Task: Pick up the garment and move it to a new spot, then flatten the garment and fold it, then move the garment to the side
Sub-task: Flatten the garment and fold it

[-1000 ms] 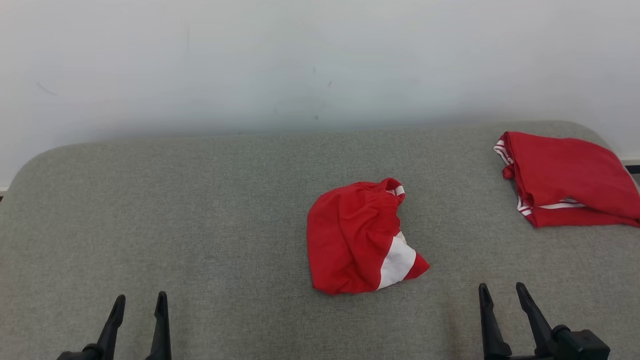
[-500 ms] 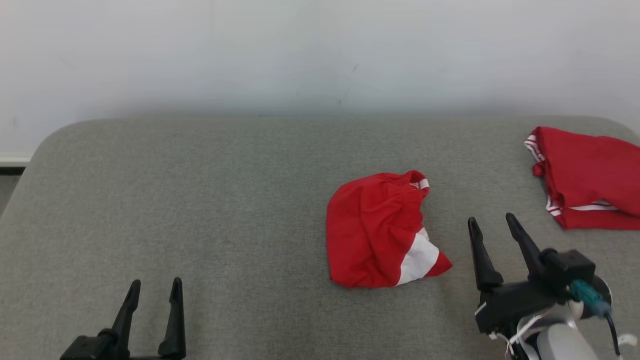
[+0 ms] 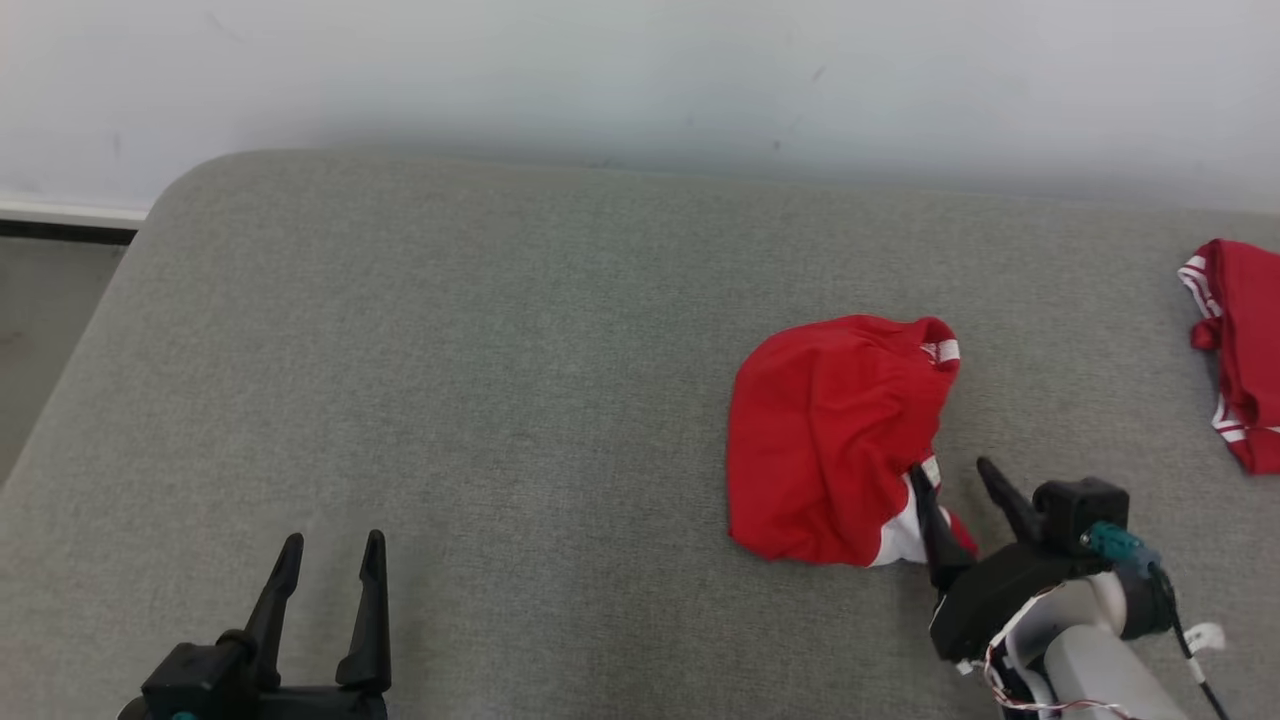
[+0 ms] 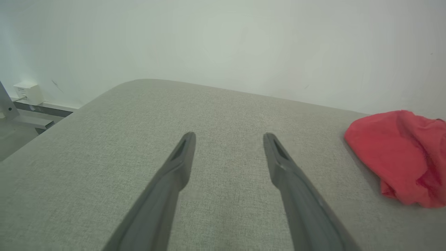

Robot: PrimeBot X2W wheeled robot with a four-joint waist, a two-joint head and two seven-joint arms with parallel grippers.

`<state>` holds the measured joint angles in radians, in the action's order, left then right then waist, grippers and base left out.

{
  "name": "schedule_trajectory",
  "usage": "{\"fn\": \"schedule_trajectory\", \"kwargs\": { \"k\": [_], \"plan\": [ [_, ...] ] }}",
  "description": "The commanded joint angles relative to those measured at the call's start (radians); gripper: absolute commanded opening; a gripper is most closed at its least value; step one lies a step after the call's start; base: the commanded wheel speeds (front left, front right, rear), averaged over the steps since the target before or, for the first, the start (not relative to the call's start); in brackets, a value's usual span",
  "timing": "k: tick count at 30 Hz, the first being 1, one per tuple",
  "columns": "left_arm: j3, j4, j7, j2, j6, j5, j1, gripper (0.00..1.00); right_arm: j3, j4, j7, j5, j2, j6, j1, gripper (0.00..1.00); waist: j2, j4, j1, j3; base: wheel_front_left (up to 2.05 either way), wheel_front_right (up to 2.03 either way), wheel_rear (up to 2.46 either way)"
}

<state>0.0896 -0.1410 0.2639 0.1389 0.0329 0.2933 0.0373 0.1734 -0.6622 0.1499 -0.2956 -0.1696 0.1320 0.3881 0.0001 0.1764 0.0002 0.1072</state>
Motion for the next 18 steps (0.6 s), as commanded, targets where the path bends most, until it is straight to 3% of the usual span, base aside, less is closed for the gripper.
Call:
{"fn": "schedule_trajectory", "kwargs": {
  "k": [1, 5, 8, 9, 10, 18],
  "plan": [
    [-0.005, -0.006, 0.000, -0.002, 0.005, -0.006, 0.017, 1.00, 0.010, -0.028, 0.011, -0.034, 0.015, -0.003, -0.005, 1.00, -0.0001, 0.020, -0.0002, 0.015, 0.00, 0.00, 0.00],
    [-0.013, -0.016, 0.000, -0.007, 0.011, -0.013, 0.024, 1.00, 0.044, -0.093, 0.021, -0.093, 0.032, -0.003, -0.013, 1.00, -0.0001, 0.022, -0.0002, 0.016, 0.00, 0.00, 0.00],
    [-0.016, -0.021, 0.000, -0.010, 0.017, -0.018, 0.034, 1.00, 0.073, -0.131, 0.025, -0.134, 0.037, -0.003, 0.000, 0.43, -0.0001, 0.022, -0.0002, 0.017, 0.00, 0.00, 0.00],
    [-0.016, -0.023, 0.000, -0.012, 0.019, -0.020, 0.037, 1.00, 0.082, -0.143, 0.029, -0.143, 0.034, -0.003, 0.008, 0.38, -0.0001, 0.022, -0.0002, 0.017, 0.00, 0.00, 0.00],
    [-0.015, -0.025, 0.000, -0.013, 0.018, -0.022, 0.039, 1.00, 0.090, -0.154, 0.034, -0.150, 0.033, -0.003, 0.016, 0.03, -0.0001, 0.022, -0.0002, 0.018, 0.00, 0.00, 0.00],
    [-0.025, -0.036, 0.000, -0.015, 0.026, -0.033, 0.033, 1.00, 0.111, -0.213, 0.090, -0.195, 0.010, -0.003, 0.059, 0.00, -0.0001, 0.014, -0.0002, 0.005, 0.00, 0.00, 0.00]
  ]
}}
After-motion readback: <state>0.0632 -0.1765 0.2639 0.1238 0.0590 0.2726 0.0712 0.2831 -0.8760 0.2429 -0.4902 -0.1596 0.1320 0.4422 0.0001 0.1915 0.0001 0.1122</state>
